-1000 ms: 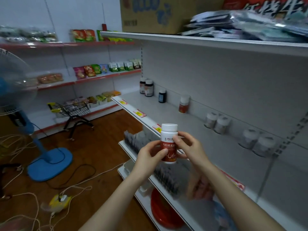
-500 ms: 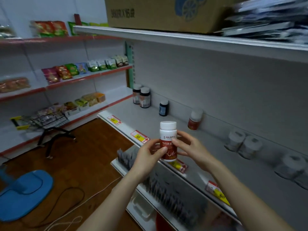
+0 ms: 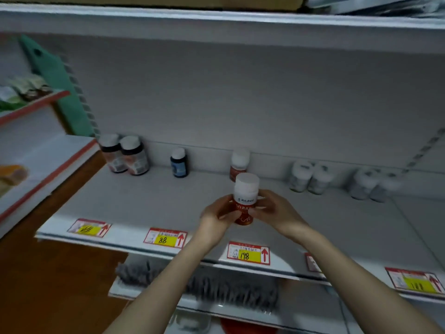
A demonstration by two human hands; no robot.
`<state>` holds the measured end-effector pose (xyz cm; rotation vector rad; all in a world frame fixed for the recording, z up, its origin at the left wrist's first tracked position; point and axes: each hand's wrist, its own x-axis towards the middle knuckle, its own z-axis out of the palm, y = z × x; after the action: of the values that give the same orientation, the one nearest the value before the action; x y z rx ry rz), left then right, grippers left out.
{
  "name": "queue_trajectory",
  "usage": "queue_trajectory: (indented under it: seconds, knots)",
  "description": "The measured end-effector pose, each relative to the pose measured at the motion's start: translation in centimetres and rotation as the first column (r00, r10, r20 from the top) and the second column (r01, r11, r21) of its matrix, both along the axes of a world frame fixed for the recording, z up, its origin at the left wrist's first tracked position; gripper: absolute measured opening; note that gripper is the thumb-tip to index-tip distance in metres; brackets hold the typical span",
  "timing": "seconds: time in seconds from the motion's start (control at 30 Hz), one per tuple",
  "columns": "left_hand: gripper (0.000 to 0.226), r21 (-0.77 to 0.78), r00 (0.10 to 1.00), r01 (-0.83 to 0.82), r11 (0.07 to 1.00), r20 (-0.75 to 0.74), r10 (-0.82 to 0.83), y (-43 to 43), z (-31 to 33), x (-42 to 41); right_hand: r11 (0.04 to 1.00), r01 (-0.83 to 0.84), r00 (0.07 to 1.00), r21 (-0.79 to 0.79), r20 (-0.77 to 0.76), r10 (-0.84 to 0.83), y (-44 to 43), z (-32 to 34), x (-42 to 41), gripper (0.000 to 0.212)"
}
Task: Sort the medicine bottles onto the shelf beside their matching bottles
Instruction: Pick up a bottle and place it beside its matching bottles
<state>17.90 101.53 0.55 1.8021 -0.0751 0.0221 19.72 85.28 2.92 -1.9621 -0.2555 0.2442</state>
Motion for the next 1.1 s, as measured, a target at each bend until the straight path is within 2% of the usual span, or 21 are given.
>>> queue_trajectory:
  seconds: [0.1, 0.27, 0.47, 0.63, 1.1]
  knots:
    - [0.040, 0.096, 1.000, 0.021, 0.995, -0.013, -0.020, -1.4, -1.1, 2.7, 0.995, 0.094, 0.995, -0.025, 0.048, -0.092, -1.2, -1.4, 1.7, 0.042]
    - [0.037, 0.148, 0.998, 0.022, 0.989, 0.055, -0.030, -3.3, -2.6, 5.6, 0.987, 0.161, 0.985, -0.028, 0.062, -0.159, -2.6, -3.8, 4.5, 0.041]
    - [0.021, 0.174, 0.998, -0.066, 0.983, 0.005, 0.066, -4.6, -3.6, 8.9, 0.970, 0.241, 0.969, 0.013, 0.058, -0.241, -2.8, -5.4, 7.8, 0.038]
    - [0.018, 0.236, 0.991, -0.124, 0.964, -0.020, 0.132, -5.4, -3.9, 11.0, 0.970, 0.243, 0.968, -0.012, 0.066, -0.242, -2.5, -5.3, 10.9, 0.042]
    - [0.015, 0.335, 0.994, -0.088, 0.938, -0.032, 0.104, -5.7, -3.8, 12.6, 0.970, 0.244, 0.969, 0.008, 0.033, -0.244, -1.5, -5.6, 13.4, 0.047]
